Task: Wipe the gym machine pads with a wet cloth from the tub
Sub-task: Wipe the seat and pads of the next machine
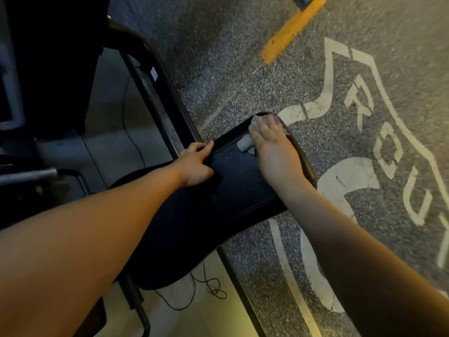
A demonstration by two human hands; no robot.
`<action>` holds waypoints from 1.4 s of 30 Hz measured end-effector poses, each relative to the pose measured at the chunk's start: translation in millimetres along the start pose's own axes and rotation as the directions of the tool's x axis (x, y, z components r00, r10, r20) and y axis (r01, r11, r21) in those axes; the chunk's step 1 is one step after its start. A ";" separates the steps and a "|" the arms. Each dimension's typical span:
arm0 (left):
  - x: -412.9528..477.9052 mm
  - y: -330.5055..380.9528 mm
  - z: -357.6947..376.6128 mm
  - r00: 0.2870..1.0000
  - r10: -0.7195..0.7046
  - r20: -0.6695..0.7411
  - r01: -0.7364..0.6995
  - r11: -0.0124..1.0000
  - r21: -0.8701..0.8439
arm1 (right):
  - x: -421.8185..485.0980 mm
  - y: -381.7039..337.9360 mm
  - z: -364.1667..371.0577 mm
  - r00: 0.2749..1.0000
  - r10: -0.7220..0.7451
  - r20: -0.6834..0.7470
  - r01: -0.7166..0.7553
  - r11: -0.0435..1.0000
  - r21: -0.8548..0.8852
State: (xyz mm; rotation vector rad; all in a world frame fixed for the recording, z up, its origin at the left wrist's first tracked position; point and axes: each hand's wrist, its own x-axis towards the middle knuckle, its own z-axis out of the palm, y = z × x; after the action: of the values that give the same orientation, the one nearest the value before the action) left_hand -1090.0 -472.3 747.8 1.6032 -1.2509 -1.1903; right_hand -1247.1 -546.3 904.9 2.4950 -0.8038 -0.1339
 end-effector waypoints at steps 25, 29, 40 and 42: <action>-4.2 -8.4 -9.6 0.999 0.010 0.053 -0.010 1.000 -0.005 | -2.1 -28.9 24.4 0.985 -0.147 0.092 0.158 0.979 -0.128; -3.9 -8.9 -9.4 0.999 0.019 0.037 -0.020 1.000 0.008 | 6.7 -8.9 7.4 0.997 -0.076 0.011 0.077 0.988 -0.131; -6.5 -7.1 -12.5 0.999 -0.029 0.016 0.030 0.994 -0.110 | 67.6 -31.1 -4.3 0.955 -0.061 0.289 0.132 0.963 -0.234; -6.4 -7.0 -14.4 1.000 -0.027 0.004 0.028 0.983 -0.184 | 76.4 -21.9 -6.1 0.971 0.078 0.227 -0.001 0.947 -0.322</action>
State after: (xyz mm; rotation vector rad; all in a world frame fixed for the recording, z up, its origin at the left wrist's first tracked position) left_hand -1074.8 -464.1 746.5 1.4878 -1.0886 -1.2858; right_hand -1171.7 -571.9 903.9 2.1781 -0.8507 -0.5157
